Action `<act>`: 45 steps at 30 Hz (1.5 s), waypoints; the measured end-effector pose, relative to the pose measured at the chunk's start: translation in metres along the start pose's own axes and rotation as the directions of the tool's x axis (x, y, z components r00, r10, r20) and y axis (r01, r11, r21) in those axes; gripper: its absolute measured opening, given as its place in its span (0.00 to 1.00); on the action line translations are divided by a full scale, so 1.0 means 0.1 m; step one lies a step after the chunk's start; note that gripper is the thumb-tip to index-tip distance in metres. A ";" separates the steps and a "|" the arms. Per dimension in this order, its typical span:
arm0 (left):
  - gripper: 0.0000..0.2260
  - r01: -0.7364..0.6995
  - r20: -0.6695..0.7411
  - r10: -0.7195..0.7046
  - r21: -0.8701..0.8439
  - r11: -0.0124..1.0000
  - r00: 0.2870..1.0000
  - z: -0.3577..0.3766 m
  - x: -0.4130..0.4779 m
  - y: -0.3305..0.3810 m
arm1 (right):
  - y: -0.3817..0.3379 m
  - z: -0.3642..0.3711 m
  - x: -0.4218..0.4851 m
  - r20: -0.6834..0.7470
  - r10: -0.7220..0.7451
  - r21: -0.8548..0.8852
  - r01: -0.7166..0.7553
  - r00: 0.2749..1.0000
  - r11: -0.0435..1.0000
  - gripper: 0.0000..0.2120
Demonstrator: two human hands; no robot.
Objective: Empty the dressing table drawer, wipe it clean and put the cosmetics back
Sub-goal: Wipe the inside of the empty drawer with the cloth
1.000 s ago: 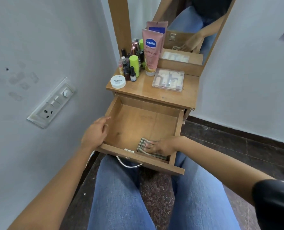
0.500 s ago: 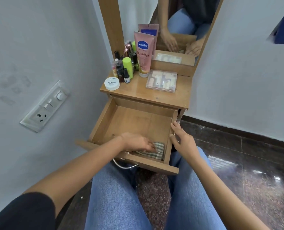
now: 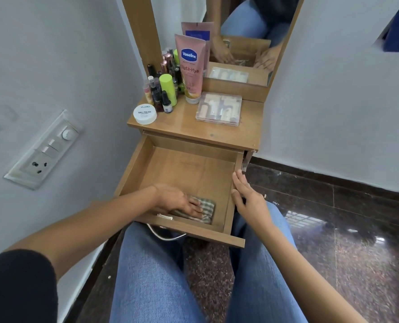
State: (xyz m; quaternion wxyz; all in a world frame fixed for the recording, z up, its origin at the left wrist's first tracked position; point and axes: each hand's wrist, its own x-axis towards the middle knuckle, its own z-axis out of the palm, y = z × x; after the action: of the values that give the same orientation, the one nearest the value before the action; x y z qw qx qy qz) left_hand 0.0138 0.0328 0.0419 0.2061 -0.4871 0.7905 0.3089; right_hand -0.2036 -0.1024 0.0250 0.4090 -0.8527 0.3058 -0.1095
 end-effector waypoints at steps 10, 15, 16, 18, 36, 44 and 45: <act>0.21 -0.037 -0.129 0.034 -0.026 0.999 0.991 -0.03 0.34 0.16 | -0.01 0.10 -0.02 -0.110 0.011 0.040 -0.006 0.994 0.999 0.20; 0.20 0.047 -0.207 -0.056 -0.051 0.998 0.977 0.05 0.35 0.18 | -0.07 0.13 -0.06 -0.097 0.089 0.030 -0.086 0.991 0.996 0.22; 0.20 0.071 -0.231 -0.081 -0.054 0.996 0.969 0.08 0.36 0.19 | -0.07 0.14 -0.07 -0.106 0.078 0.026 -0.076 0.991 0.997 0.22; 0.21 0.126 -0.285 -0.137 -0.055 0.990 0.949 0.14 0.39 0.19 | -0.09 0.14 -0.08 -0.121 0.064 0.021 -0.062 0.991 0.998 0.21; 0.24 0.545 -0.398 -0.672 -0.394 0.740 0.625 -0.39 0.86 0.06 | -0.10 0.16 -0.08 -0.148 0.039 -0.036 -0.045 0.988 0.998 0.21; 0.26 0.323 -0.492 -0.421 -0.274 0.906 0.762 -0.19 0.74 -0.09 | -0.09 0.14 -0.08 -0.155 -0.013 -0.091 -0.001 0.988 0.996 0.22; 0.26 0.338 -0.476 -0.424 -0.258 0.905 0.770 -0.23 0.76 -0.12 | -0.08 0.15 -0.07 -0.154 -0.014 -0.097 -0.001 0.988 0.995 0.21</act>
State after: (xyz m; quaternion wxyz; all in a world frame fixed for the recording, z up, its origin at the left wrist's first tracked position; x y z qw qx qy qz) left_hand -0.0091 -0.0358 0.0078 0.0032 -0.7173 0.6736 0.1782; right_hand -0.1995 -0.0845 0.0220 0.3421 -0.8614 0.3388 -0.1617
